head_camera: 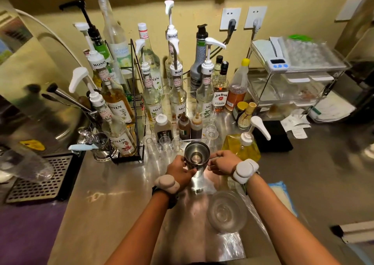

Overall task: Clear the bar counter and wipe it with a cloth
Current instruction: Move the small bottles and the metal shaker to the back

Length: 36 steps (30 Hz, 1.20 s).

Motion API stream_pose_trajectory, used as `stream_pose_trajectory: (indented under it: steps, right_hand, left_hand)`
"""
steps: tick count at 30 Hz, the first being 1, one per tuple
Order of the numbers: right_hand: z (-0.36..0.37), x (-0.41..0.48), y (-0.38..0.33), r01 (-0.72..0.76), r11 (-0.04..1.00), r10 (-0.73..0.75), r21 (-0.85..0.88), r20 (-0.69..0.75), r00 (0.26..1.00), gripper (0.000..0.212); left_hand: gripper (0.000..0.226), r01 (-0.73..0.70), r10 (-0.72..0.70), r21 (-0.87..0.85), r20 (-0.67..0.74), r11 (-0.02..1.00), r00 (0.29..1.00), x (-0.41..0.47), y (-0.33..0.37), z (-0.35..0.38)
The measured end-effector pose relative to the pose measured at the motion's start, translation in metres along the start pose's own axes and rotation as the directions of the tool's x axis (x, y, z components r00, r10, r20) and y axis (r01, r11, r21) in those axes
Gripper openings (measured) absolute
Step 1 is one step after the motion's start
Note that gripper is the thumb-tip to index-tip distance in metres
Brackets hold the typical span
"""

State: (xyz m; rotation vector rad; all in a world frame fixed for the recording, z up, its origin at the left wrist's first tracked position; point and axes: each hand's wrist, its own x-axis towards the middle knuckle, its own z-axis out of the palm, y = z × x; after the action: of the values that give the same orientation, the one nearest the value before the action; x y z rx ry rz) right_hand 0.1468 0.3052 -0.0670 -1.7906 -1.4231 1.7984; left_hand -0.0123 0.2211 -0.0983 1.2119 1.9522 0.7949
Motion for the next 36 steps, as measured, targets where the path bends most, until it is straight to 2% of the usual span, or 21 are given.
stream_pose_trajectory:
  steps: [16,20,24,29,31,33,36]
  right_hand:
    - [0.008,0.031,-0.011,0.055,0.998,-0.054,0.008,-0.087,0.995,0.026]
    - [0.011,0.042,-0.013,0.06,0.998,-0.056,0.033,-0.105,0.993,0.032]
    - [0.011,0.057,-0.012,0.048,0.997,-0.039,0.063,-0.129,0.991,0.02]
    - [0.013,0.073,-0.011,0.071,0.997,-0.063,0.034,-0.186,0.981,0.031]
    - [0.013,0.076,-0.012,0.076,0.996,-0.066,0.043,-0.195,0.979,0.028]
    - [0.015,0.075,-0.014,0.08,0.996,-0.07,0.047,-0.199,0.978,0.016]
    - [0.017,0.076,-0.012,0.115,0.99,-0.097,0.077,-0.206,0.974,0.027]
  left_hand:
    - [0.042,0.003,-0.003,-0.027,-0.002,1.0,1.0,0.031,0.002,0.0]
    - [0.041,-0.004,0.003,-0.032,-0.015,0.999,1.0,0.041,0.004,-0.001]
    - [0.041,-0.002,0.002,-0.052,-0.012,0.999,1.0,0.048,0.005,-0.003]
    - [0.039,-0.038,0.034,-0.093,-0.047,0.995,0.998,0.049,0.01,-0.004]
    - [0.04,-0.039,0.034,-0.085,-0.054,0.996,0.998,0.051,0.01,-0.003]
    - [0.038,-0.03,0.026,-0.072,-0.053,0.997,0.998,0.053,0.011,-0.003]
    - [0.045,-0.015,0.014,-0.015,-0.057,1.0,0.998,0.055,0.016,-0.005]
